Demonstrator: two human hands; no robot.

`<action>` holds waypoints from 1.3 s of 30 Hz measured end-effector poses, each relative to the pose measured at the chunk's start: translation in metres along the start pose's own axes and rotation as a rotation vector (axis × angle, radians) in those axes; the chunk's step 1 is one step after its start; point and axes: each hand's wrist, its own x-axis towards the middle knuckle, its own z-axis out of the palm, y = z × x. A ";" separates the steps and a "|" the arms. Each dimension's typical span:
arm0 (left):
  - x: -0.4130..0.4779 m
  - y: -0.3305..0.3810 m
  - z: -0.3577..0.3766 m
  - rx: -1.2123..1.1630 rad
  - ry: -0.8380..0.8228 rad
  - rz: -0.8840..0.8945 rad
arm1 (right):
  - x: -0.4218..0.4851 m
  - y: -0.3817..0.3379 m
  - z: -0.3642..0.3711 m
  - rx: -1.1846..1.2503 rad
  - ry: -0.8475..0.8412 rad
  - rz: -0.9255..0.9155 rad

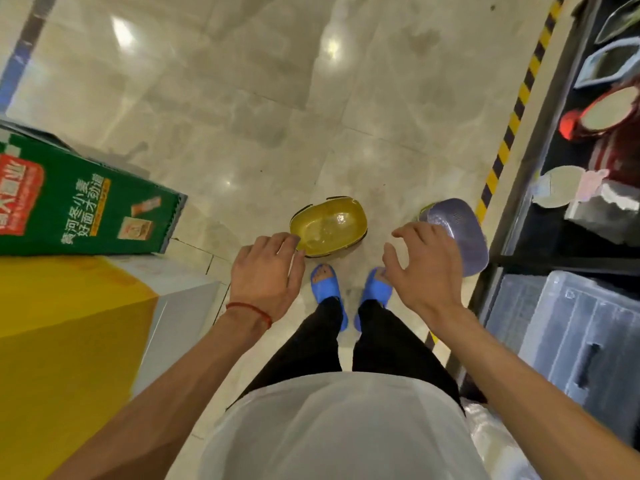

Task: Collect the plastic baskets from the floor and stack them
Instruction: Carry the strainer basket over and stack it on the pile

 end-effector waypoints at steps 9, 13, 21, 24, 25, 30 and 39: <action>0.053 0.014 0.086 -0.027 -0.088 -0.156 | 0.086 0.045 0.075 -0.074 -0.187 -0.133; 0.071 0.000 0.148 -0.109 -0.111 -0.286 | 0.108 0.066 0.126 -0.067 -0.229 -0.123; 0.085 -0.038 0.294 -0.268 -0.159 -0.492 | 0.130 0.097 0.266 -0.065 -0.332 -0.020; 0.090 -0.058 0.352 -0.342 -0.141 -0.596 | 0.137 0.116 0.324 -0.107 -0.360 -0.016; 0.090 -0.064 0.369 -0.357 -0.124 -0.605 | 0.140 0.123 0.339 -0.107 -0.359 -0.004; 0.097 -0.103 0.463 -0.411 -0.078 -0.678 | 0.156 0.166 0.423 -0.014 -0.366 0.077; 0.143 -0.132 0.573 -0.851 0.078 -1.008 | 0.179 0.216 0.531 0.377 -0.381 0.402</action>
